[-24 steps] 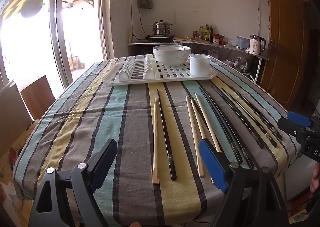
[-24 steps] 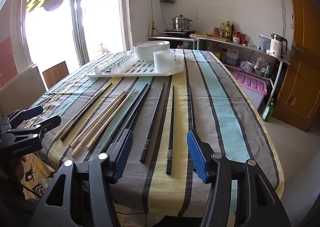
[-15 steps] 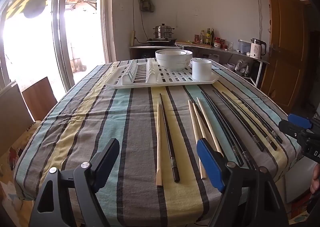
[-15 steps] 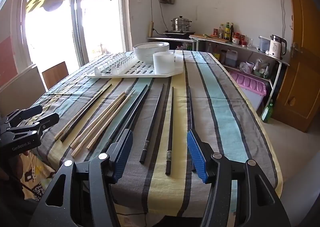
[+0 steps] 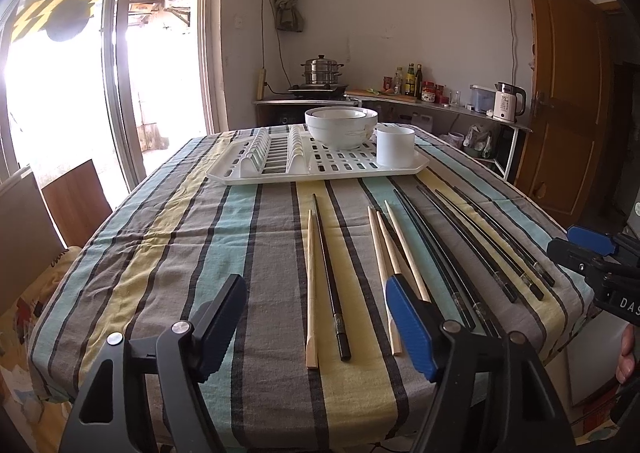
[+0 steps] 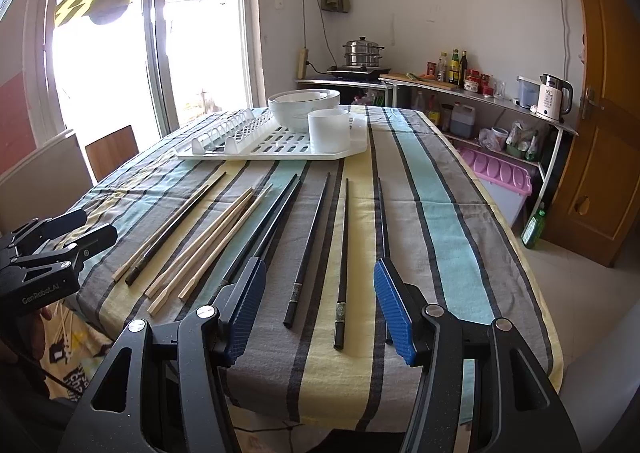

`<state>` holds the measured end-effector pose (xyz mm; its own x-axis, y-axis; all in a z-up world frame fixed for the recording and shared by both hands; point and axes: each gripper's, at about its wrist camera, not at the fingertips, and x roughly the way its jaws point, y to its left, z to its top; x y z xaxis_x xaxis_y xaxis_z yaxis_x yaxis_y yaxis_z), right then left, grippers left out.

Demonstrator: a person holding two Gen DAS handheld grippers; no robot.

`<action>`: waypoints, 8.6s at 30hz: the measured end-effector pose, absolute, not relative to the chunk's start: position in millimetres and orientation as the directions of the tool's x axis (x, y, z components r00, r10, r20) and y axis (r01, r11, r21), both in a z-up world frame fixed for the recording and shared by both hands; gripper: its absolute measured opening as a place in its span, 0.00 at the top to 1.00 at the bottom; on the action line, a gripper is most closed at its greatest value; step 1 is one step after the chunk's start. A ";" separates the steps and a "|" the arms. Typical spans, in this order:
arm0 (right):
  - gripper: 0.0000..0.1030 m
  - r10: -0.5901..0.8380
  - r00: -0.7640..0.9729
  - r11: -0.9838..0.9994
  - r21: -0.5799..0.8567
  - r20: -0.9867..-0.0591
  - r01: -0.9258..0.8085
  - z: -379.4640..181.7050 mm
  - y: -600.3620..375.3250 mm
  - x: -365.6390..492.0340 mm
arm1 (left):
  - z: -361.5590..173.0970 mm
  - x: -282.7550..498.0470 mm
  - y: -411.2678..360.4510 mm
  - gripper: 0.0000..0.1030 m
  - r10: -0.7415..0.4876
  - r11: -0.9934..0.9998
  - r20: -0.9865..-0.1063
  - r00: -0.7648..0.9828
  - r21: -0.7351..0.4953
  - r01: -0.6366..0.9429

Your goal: Organize utensils

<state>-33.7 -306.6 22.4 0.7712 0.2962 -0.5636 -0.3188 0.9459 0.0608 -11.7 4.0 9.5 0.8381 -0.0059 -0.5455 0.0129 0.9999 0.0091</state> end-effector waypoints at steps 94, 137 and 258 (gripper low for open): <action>0.47 0.377 0.683 0.911 0.119 -0.625 -0.394 24.5 -258.0 39.9 | -15.0 99.9 48.9 0.49 -0.006 1.000 -0.720 0.694 -0.009 0.000; 0.88 0.309 0.455 0.918 0.137 -0.835 -0.372 -19.3 -180.6 162.6 | -31.9 187.5 27.2 0.65 -0.061 0.990 -0.829 0.557 0.023 0.142; 0.95 0.422 0.749 0.901 0.331 -0.510 -0.282 105.2 -303.1 299.0 | 100.0 374.2 -30.7 0.94 -0.331 0.940 -0.582 0.743 -0.273 0.205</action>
<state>299.0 -303.1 105.2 0.7494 0.4220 -0.5102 -0.2818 0.9006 0.3309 374.2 -30.7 100.0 0.7427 -0.3313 -0.5819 0.2052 0.9398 -0.2732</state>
